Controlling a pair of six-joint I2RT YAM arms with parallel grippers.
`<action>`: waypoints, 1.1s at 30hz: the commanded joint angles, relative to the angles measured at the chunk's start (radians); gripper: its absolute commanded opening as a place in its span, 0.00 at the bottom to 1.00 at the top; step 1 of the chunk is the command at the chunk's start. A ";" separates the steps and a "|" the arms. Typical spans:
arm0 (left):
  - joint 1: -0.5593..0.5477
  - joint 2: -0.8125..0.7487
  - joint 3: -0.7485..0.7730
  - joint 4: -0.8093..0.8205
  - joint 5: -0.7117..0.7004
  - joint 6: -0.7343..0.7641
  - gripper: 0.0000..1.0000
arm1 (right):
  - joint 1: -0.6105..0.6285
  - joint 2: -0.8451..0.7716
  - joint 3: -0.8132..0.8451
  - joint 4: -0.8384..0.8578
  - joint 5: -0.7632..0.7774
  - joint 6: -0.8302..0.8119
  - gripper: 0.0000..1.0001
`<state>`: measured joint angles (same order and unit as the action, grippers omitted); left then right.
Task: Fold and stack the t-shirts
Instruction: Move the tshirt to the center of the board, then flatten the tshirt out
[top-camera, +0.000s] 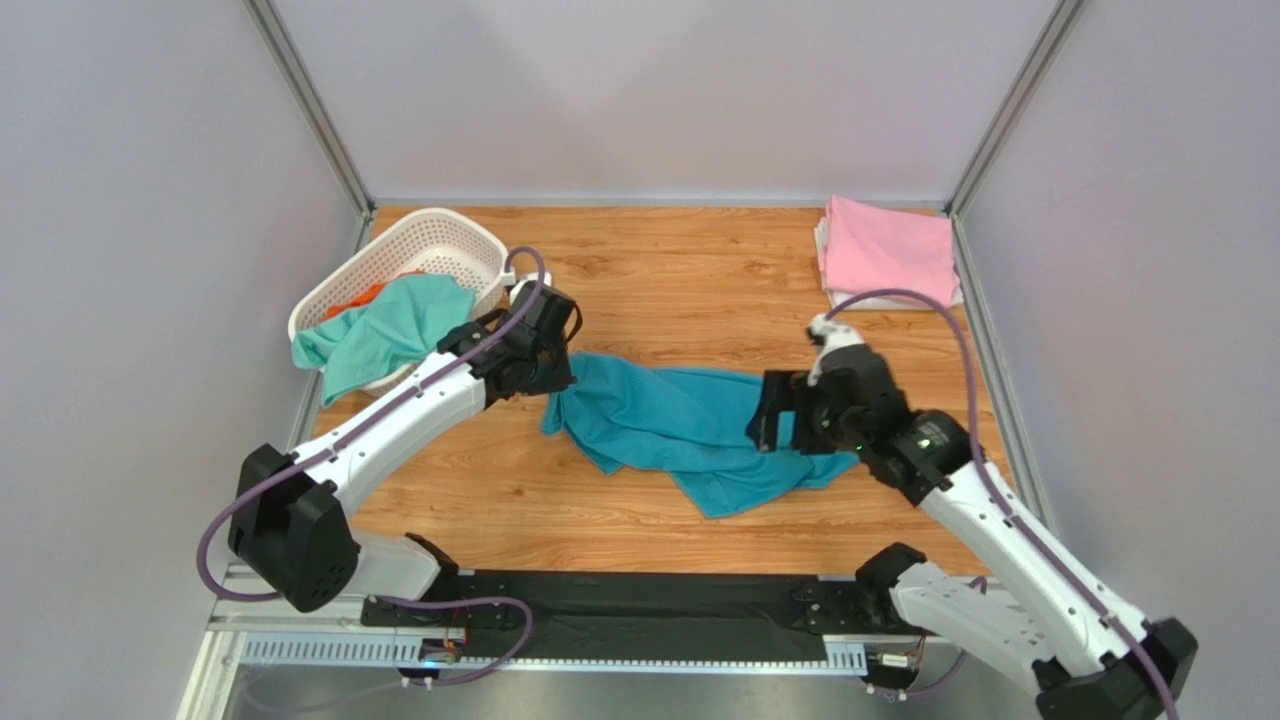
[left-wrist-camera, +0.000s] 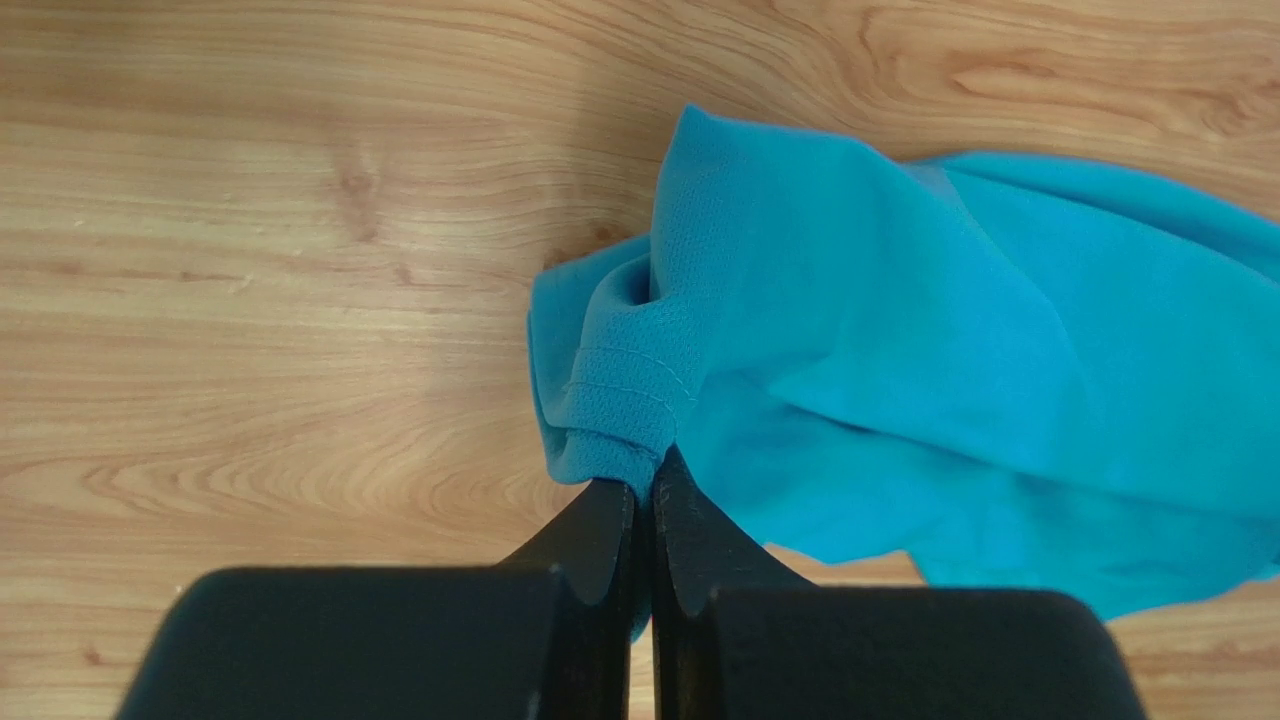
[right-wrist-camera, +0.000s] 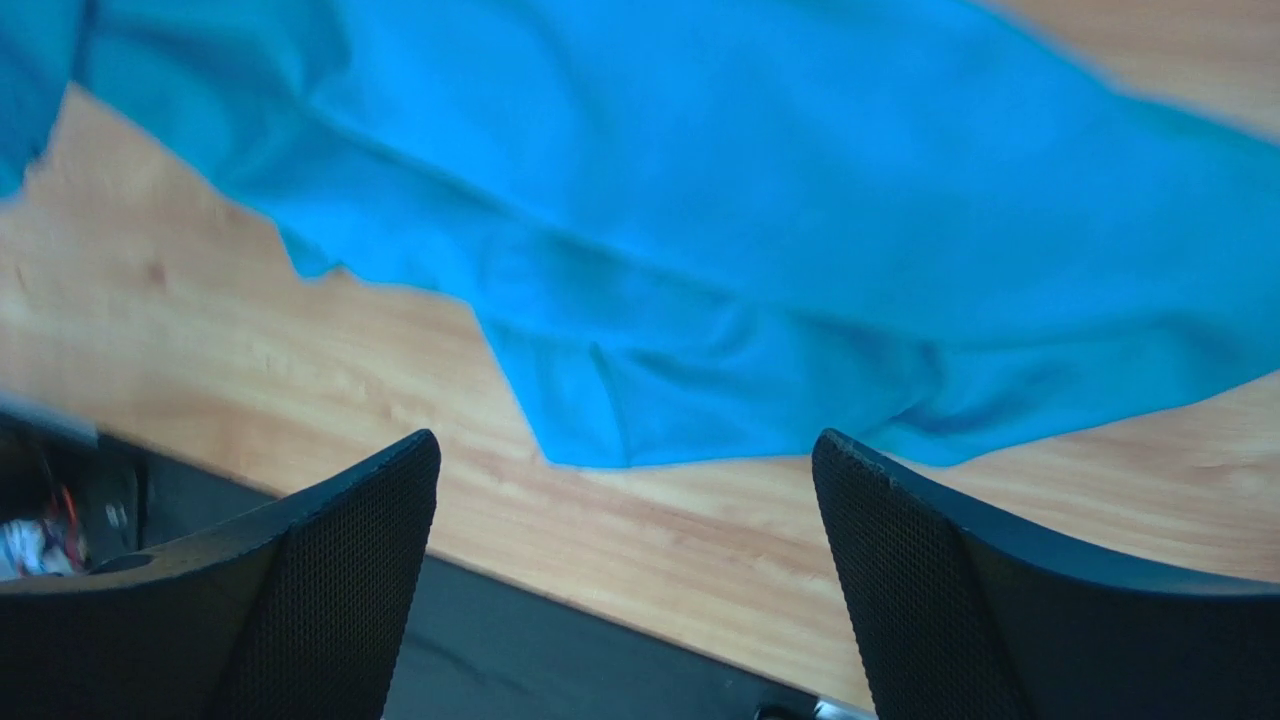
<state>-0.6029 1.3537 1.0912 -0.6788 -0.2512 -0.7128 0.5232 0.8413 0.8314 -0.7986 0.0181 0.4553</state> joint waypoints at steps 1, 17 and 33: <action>0.020 -0.033 0.009 0.022 -0.077 -0.050 0.00 | 0.275 0.050 -0.032 -0.018 0.132 0.130 0.95; 0.064 -0.074 -0.093 0.024 -0.056 -0.091 0.00 | 0.546 0.579 -0.035 0.251 0.263 0.137 0.84; 0.115 -0.082 -0.074 0.012 -0.066 -0.079 0.00 | 0.480 0.417 0.040 0.033 0.341 0.131 0.00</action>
<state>-0.5026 1.3014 0.9836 -0.6716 -0.2977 -0.7952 1.0489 1.4292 0.7906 -0.6640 0.2790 0.6071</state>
